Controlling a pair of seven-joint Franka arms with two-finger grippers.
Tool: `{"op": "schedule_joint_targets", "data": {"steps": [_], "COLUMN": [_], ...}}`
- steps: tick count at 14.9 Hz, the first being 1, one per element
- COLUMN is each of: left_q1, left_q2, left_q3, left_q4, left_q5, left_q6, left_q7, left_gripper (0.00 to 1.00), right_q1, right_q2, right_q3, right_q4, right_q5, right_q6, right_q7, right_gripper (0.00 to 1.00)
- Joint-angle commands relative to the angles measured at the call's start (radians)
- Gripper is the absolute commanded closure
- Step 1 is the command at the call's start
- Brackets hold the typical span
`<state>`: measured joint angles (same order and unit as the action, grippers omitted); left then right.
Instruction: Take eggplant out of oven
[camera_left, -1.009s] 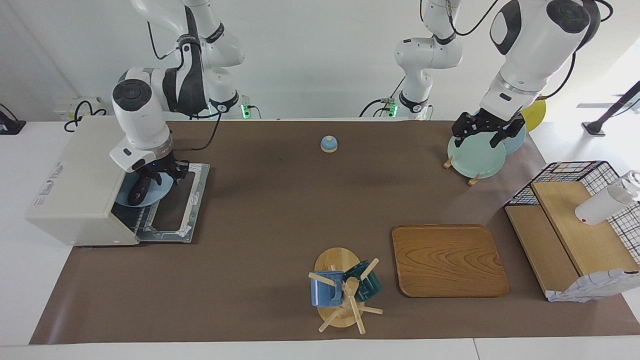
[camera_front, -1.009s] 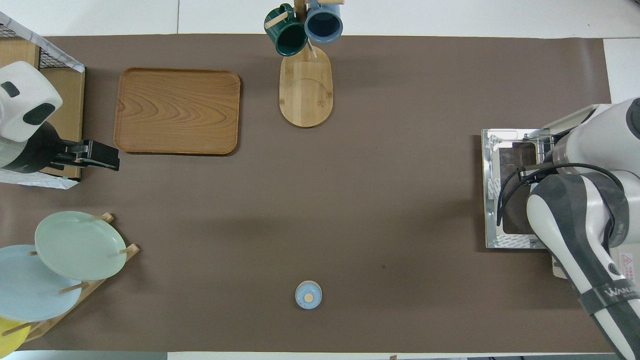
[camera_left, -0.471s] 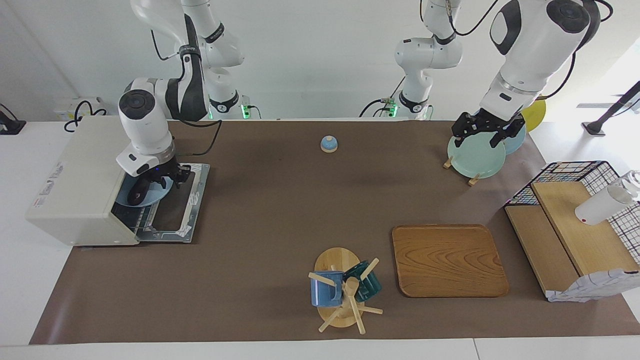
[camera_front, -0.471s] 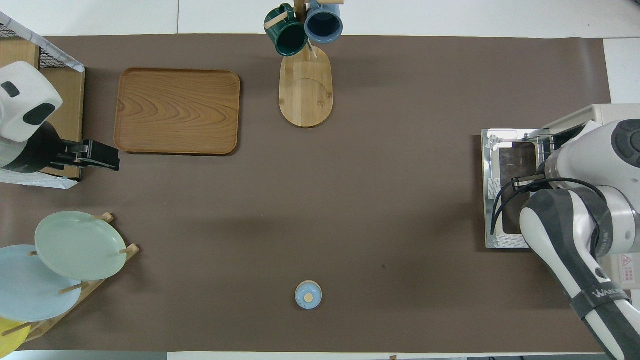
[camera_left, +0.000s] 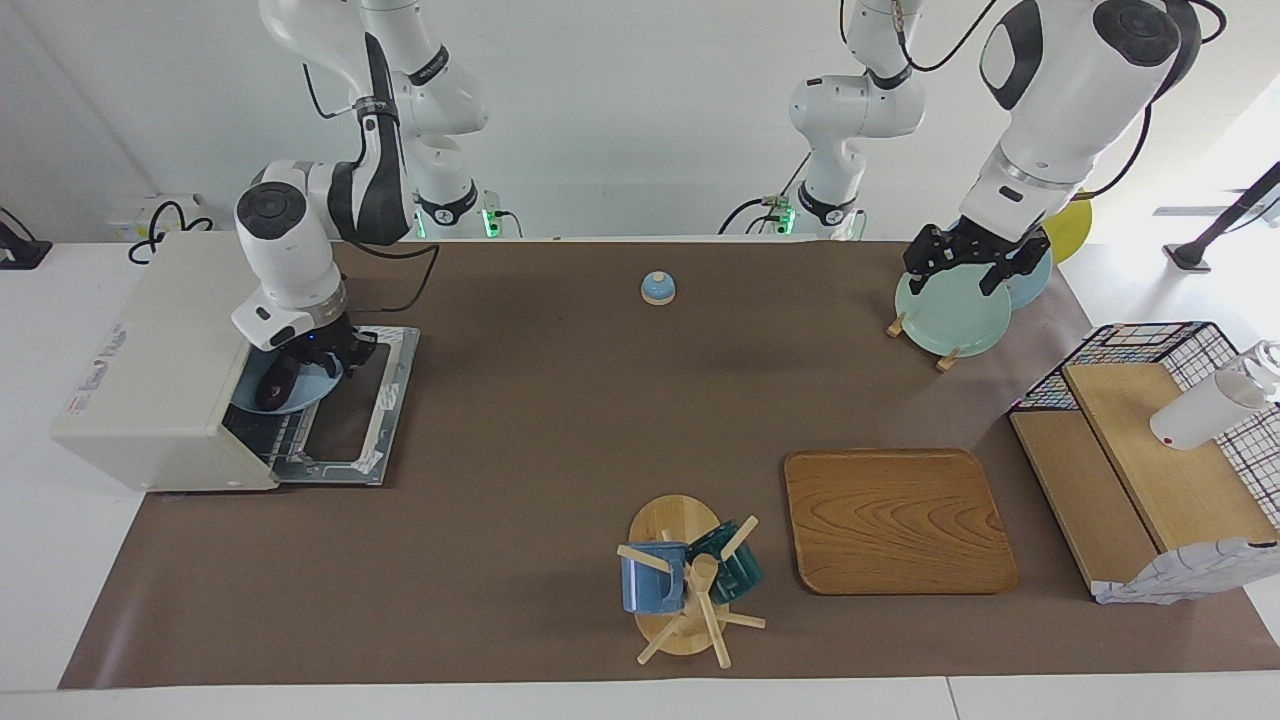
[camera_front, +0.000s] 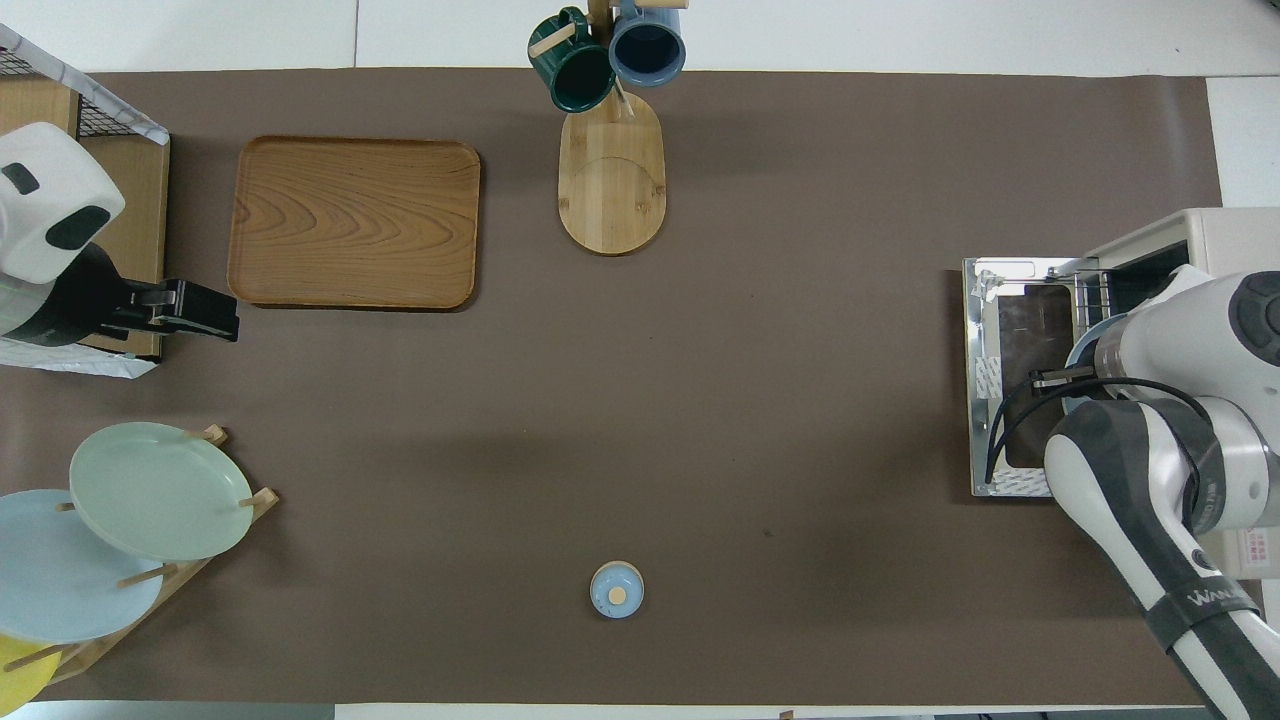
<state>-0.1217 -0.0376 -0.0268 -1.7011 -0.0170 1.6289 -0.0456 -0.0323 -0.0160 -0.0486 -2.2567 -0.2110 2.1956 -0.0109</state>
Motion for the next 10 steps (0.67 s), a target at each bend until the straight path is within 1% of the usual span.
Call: {"op": "schedule_joint_targets", "data": {"steps": [1, 3, 5, 7, 8, 10], "left_q1": [0.014, 0.014, 0.013, 0.013, 0.014, 0.013], "left_q2": [-0.007, -0.007, -0.007, -0.007, -0.007, -0.007], "left_q3": [-0.007, -0.007, -0.008, -0.007, -0.008, -0.008], "left_q4": [0.001, 0.001, 0.001, 0.001, 0.001, 0.001], "left_q5": [-0.012, -0.014, -0.012, -0.014, -0.012, -0.014], "left_q6": [-0.006, 0.003, 0.003, 0.0, 0.003, 0.003], "left_q7": [0.006, 0.006, 0.006, 0.006, 0.006, 0.006], "left_gripper": [0.0, 0.0, 0.0, 0.0, 0.0, 0.0], "right_q1": [-0.005, 0.017, 0.11, 0.168, 0.213, 0.293], "right_q2": [-0.027, -0.021, 0.004, 0.037, 0.047, 0.056], "right_q3": [0.009, 0.018, 0.018, 0.019, 0.019, 0.019], "right_q4": [-0.018, 0.018, 0.107, 0.211, 0.239, 0.261], "right_q5": [-0.019, -0.04, -0.042, -0.042, -0.042, -0.039], "right_q6": [-0.002, -0.052, -0.147, -0.227, -0.247, -0.255], "right_q7": [-0.012, -0.012, -0.001, 0.032, 0.064, 0.144], "right_gripper": [1.0, 1.0, 1.0, 1.0, 1.0, 1.0]}}
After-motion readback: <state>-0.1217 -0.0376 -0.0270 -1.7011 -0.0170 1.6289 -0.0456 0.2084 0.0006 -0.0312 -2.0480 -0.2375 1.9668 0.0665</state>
